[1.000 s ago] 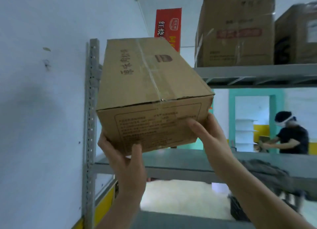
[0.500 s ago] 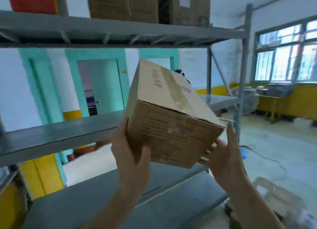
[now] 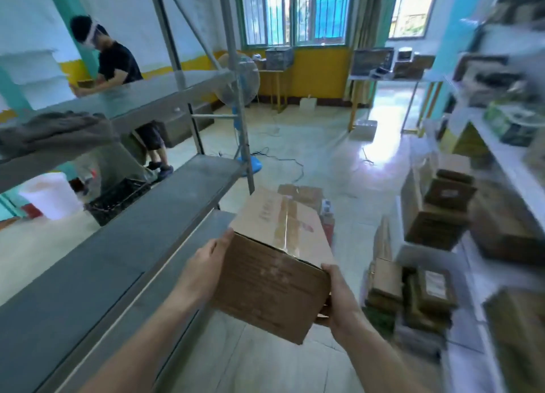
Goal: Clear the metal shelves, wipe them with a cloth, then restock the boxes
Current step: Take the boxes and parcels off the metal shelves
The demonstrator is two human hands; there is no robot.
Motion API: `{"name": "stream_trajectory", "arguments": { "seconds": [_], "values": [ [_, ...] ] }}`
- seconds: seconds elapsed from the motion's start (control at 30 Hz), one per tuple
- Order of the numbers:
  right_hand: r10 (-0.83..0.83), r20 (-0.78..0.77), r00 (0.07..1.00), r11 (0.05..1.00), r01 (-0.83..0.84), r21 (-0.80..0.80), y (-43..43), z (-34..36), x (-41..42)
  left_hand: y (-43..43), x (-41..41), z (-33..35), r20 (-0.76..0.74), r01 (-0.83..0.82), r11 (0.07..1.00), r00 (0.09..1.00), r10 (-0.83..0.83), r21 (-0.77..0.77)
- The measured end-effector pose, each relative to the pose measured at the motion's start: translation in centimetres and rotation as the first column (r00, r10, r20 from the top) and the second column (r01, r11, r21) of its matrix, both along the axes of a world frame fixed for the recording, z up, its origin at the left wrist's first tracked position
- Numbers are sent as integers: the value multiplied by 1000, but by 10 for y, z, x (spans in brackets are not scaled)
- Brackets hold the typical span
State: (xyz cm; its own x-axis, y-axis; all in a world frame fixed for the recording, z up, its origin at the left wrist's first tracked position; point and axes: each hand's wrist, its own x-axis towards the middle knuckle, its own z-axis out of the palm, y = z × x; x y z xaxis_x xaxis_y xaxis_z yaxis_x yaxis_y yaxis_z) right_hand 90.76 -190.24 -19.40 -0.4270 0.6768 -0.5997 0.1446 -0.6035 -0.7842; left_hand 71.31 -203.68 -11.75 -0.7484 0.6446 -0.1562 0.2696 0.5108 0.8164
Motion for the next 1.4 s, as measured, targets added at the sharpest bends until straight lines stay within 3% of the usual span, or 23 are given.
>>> {"name": "stream_trajectory", "arguments": {
  "seconds": [0.17, 0.4, 0.47, 0.63, 0.77, 0.9, 1.1, 1.27, 1.4],
  "values": [
    [-136, 192, 972, 990, 141, -8, -10, -43, 48, 29, 3, -83, 219, 195, 954, 965, -145, -227],
    [-262, 375, 889, 956, 292, -24, -7, -120, 137, 74, 87, -164, 512, 381, 879, 836, -195, -288],
    [-288, 411, 865, 942, 333, -40, 0, -157, 171, 90, 116, -183, 547, 426, 850, 811, -207, -309],
    [-329, 474, 816, 864, 463, -197, 19, -164, 217, 131, 177, -236, 620, 472, 806, 765, -174, -356],
    [-305, 513, 803, 824, 492, -281, 64, -251, 258, 179, 216, -336, 604, 409, 792, 794, -65, -453],
    [-291, 571, 768, 790, 530, -310, 95, -331, 292, 216, 253, -388, 594, 399, 783, 803, -47, -477],
    [-327, 597, 732, 730, 597, -333, 137, -493, 331, 258, 292, -571, 649, 440, 748, 761, -16, -497],
    [-438, 634, 637, 695, 688, -211, 150, -635, 355, 276, 317, -699, 701, 544, 712, 706, -103, -443],
    [-485, 652, 583, 671, 726, -150, 144, -718, 373, 264, 340, -787, 733, 669, 628, 643, -221, -397]
  ]
}}
